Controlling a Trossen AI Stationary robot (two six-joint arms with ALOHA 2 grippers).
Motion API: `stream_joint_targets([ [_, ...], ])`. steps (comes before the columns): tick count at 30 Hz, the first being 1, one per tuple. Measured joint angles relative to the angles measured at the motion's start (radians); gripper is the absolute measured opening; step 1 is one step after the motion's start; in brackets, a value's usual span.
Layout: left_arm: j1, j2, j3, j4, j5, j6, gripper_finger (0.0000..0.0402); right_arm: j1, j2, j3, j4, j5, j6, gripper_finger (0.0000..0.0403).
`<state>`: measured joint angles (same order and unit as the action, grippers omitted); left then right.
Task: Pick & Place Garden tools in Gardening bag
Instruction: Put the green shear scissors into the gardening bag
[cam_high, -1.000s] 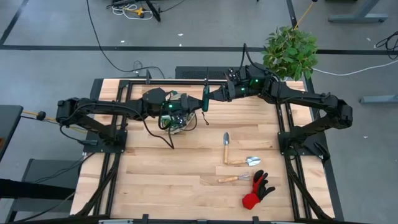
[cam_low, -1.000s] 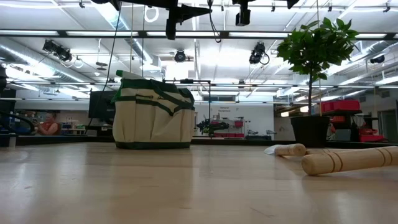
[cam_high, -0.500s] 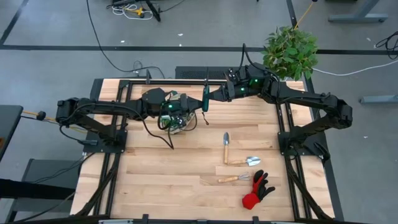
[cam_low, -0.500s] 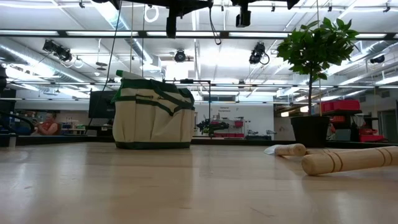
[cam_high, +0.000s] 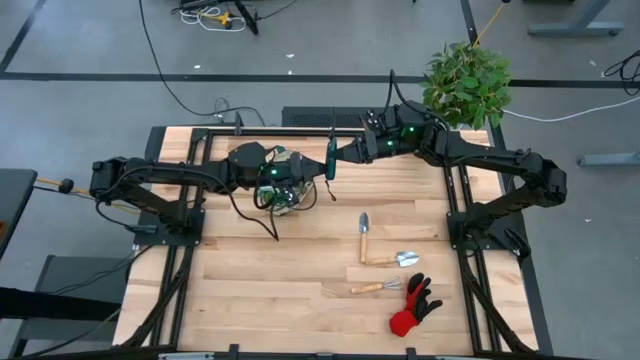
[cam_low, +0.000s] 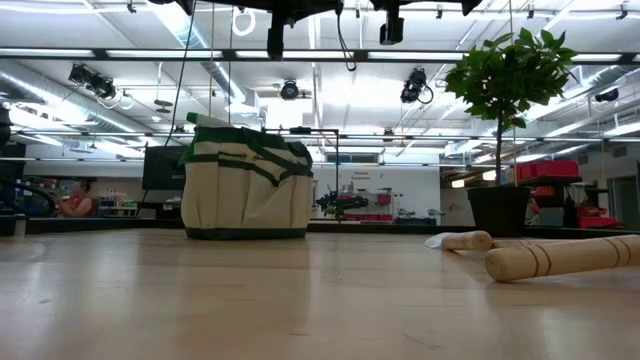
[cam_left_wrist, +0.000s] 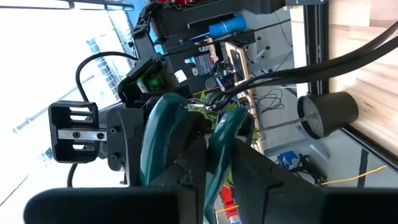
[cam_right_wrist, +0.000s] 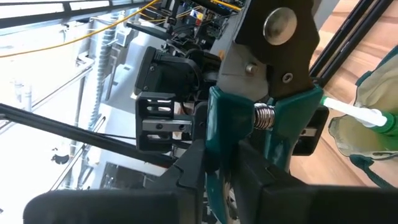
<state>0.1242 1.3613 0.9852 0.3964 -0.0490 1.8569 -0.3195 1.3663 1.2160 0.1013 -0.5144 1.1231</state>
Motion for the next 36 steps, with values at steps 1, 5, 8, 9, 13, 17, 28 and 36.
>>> stream_joint_targets([
  [1, 0.0, 0.0, 0.0, 0.0, 0.0, -0.001, 0.0062, 0.0, 0.0, 0.0, 0.0, 0.0, 0.001, 0.0063],
  [5, 0.0, 0.0, 0.0, 0.001, 0.001, -0.012, 0.0061, 0.0, 0.0, 0.0, 0.0, 0.0, 0.021, 0.0091],
  [8, 0.0, 0.0, 0.0, -0.002, 0.0, -0.012, 0.0061, 0.0, 0.0, 0.0, 0.0, 0.0, 0.029, 0.0114],
  [9, 0.0, 0.0, 0.0, -0.002, 0.0, -0.012, 0.006, 0.0, 0.0, 0.0, 0.001, -0.001, 0.029, 0.0122],
  [13, 0.0, 0.0, -0.001, -0.003, -0.003, -0.011, 0.006, 0.0, 0.0, 0.0, 0.002, -0.002, 0.029, 0.0148],
  [17, 0.0, 0.0, -0.002, -0.004, -0.009, -0.01, 0.0059, 0.0, 0.0, 0.0, 0.0, -0.002, 0.029, 0.0169],
  [28, -0.008, -0.001, -0.002, -0.001, -0.069, -0.012, 0.0058, -0.001, -0.001, 0.0, -0.008, -0.025, 0.022, 0.0183],
  [36, -0.017, -0.002, -0.002, 0.001, -0.117, -0.031, 0.0058, -0.014, -0.001, 0.0, -0.012, -0.071, 0.023, 0.0183],
])
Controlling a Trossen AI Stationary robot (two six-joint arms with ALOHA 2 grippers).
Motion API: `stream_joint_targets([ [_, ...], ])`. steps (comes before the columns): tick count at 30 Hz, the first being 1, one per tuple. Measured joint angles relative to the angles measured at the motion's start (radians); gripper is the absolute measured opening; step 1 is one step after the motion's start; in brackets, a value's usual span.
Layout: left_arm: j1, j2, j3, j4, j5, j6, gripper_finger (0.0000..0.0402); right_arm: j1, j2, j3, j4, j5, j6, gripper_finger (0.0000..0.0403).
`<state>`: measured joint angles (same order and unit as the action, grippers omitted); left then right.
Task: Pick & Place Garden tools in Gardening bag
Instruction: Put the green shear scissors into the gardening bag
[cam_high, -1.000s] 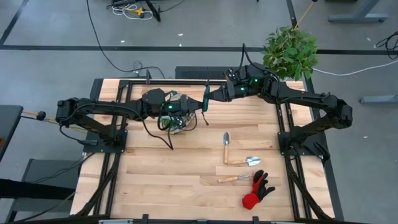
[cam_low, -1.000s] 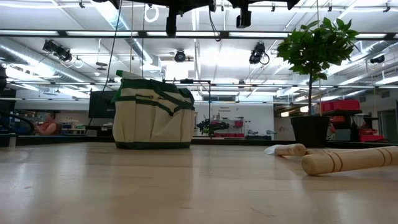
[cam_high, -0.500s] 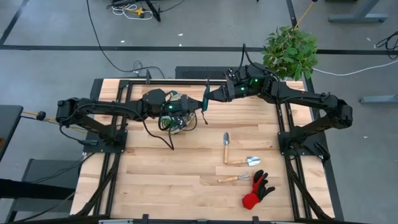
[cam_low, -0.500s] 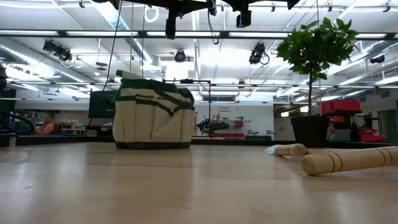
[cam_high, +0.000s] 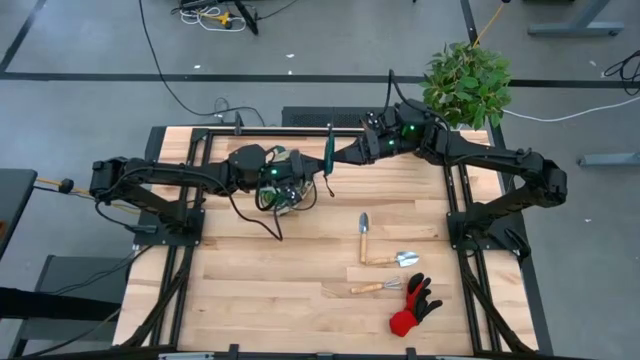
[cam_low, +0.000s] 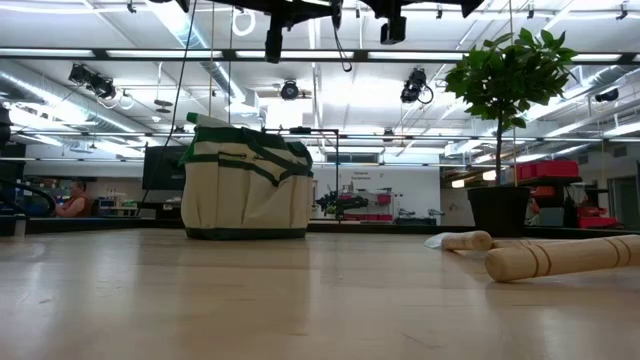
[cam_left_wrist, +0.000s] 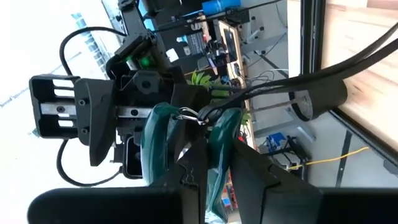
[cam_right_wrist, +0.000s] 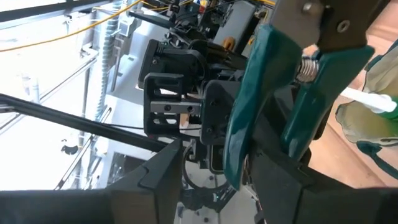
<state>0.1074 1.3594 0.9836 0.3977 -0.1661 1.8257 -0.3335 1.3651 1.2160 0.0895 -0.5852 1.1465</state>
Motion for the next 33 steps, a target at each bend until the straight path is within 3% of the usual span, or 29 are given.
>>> stream_joint_targets([
  [21, 0.0, -0.047, 0.0, 0.03, -0.086, -0.153, 0.0058, -0.071, -0.002, 0.0, 0.0, -0.045, -0.079, 0.0181],
  [26, 0.0, -0.047, 0.0, 0.034, -0.069, -0.227, 0.0057, -0.073, -0.002, 0.0, 0.0, -0.021, -0.188, 0.0148],
  [33, 0.0, -0.047, 0.0, 0.038, -0.096, -0.247, 0.0057, -0.077, -0.024, 0.001, 0.001, 0.028, -0.351, 0.0067],
])
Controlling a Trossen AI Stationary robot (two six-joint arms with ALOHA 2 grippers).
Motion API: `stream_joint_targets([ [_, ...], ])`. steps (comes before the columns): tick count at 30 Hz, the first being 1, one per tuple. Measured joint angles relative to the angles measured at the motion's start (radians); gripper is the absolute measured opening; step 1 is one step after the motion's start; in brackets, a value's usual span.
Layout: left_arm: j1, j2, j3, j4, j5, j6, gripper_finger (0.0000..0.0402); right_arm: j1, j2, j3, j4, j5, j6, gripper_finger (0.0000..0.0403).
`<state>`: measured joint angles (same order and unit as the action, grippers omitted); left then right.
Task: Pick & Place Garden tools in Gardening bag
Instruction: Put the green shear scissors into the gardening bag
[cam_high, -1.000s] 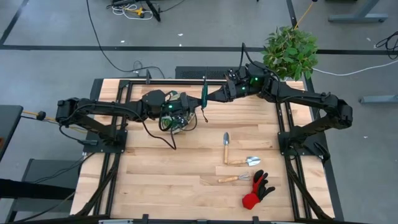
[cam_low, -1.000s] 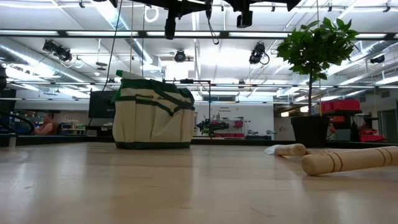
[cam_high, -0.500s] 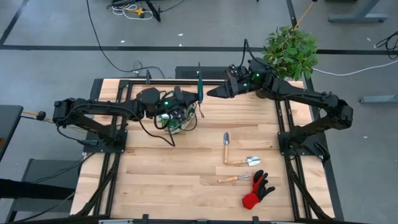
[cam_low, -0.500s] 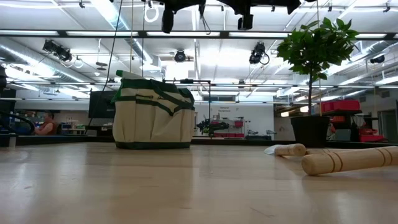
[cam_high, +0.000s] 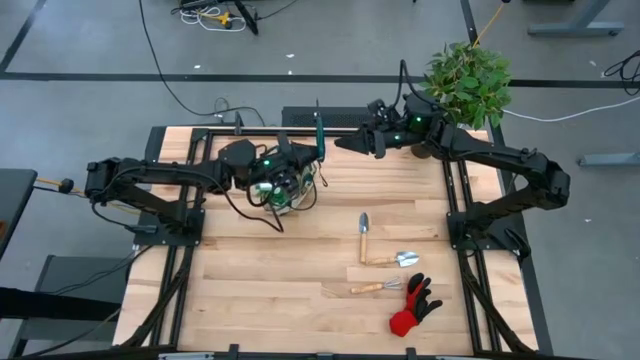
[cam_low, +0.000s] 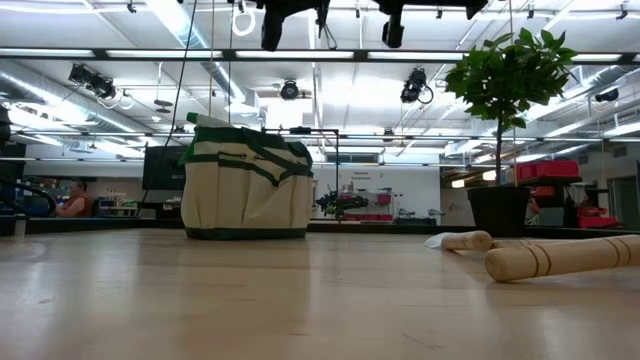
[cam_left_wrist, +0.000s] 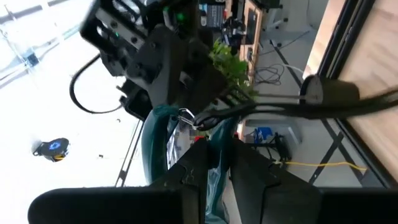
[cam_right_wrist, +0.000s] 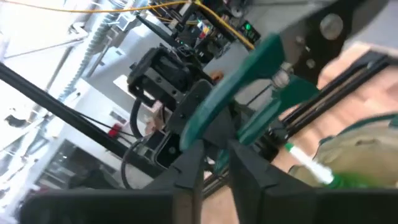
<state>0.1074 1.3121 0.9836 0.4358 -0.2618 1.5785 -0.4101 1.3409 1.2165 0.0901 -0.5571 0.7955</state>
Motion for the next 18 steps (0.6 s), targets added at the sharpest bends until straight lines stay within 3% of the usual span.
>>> stream_joint_targets([
  [6, -0.011, 0.002, 0.0, -0.034, 0.015, 0.049, 0.0057, -0.002, -0.031, 0.0, -0.002, 0.026, -0.057, 0.001],
  [9, -0.005, 0.003, 0.0, -0.068, 0.011, 0.129, 0.0057, -0.002, -0.04, 0.0, -0.002, 0.027, -0.061, 0.0004],
  [18, -0.001, 0.003, 0.0, -0.062, 0.005, -0.048, 0.0057, -0.002, -0.04, 0.0, -0.003, 0.026, -0.05, 0.0002],
])
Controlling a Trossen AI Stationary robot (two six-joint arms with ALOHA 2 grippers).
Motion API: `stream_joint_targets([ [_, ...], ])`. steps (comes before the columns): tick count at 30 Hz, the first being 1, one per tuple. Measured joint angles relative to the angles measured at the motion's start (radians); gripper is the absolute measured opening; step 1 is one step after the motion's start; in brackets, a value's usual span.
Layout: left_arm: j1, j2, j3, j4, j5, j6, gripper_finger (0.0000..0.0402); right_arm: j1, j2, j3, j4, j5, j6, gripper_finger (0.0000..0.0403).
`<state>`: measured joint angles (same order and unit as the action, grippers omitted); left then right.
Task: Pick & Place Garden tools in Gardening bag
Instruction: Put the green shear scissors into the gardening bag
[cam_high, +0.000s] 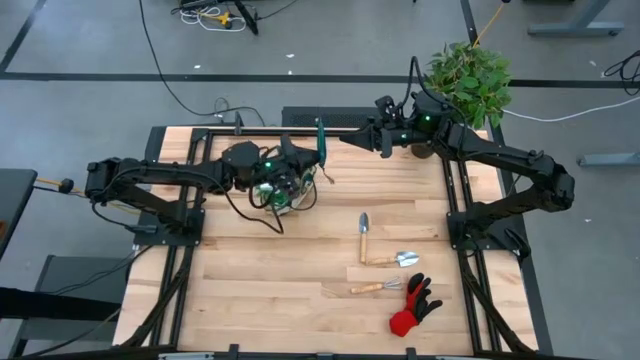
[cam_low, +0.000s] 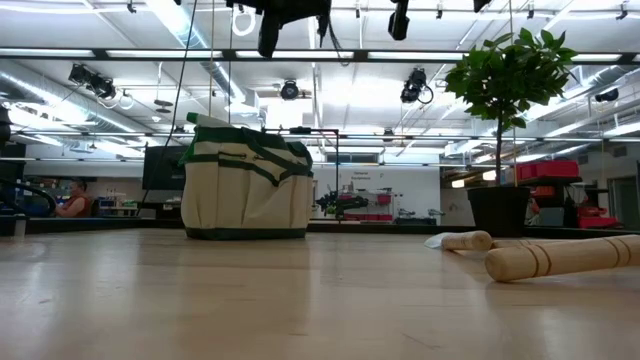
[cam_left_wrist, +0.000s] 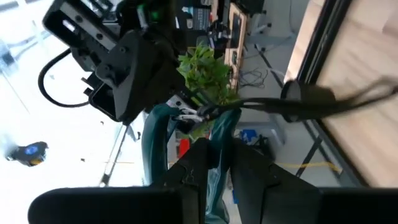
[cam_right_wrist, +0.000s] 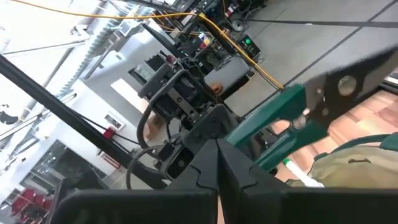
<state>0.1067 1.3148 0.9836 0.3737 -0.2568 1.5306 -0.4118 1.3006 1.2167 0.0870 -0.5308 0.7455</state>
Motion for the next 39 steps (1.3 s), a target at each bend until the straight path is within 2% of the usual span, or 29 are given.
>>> stream_joint_targets([
  [9, -0.026, -0.023, 0.002, 0.003, -0.055, -0.036, 0.0057, 0.002, -0.091, 0.0, -0.045, 0.093, -0.163, 0.0001],
  [15, -0.026, -0.039, 0.001, -0.003, -0.054, -0.212, 0.0057, 0.001, -0.157, 0.0, -0.138, 0.131, -0.188, 0.0],
  [22, -0.008, -0.04, 0.001, 0.0, -0.054, -0.469, 0.0057, 0.001, -0.172, 0.0, -0.17, 0.138, -0.19, 0.0],
  [28, -0.021, -0.042, 0.001, 0.001, -0.054, -0.577, 0.0057, 0.001, -0.171, 0.0, -0.172, 0.132, -0.19, 0.0],
  [31, -0.034, -0.066, 0.0, -0.002, -0.059, -0.585, 0.0057, 0.001, -0.171, 0.0, -0.172, 0.13, -0.19, 0.0],
  [39, -0.039, -0.184, 0.0, -0.118, -0.074, -0.742, 0.0057, 0.003, -0.171, 0.0, -0.173, 0.133, -0.26, 0.0],
])
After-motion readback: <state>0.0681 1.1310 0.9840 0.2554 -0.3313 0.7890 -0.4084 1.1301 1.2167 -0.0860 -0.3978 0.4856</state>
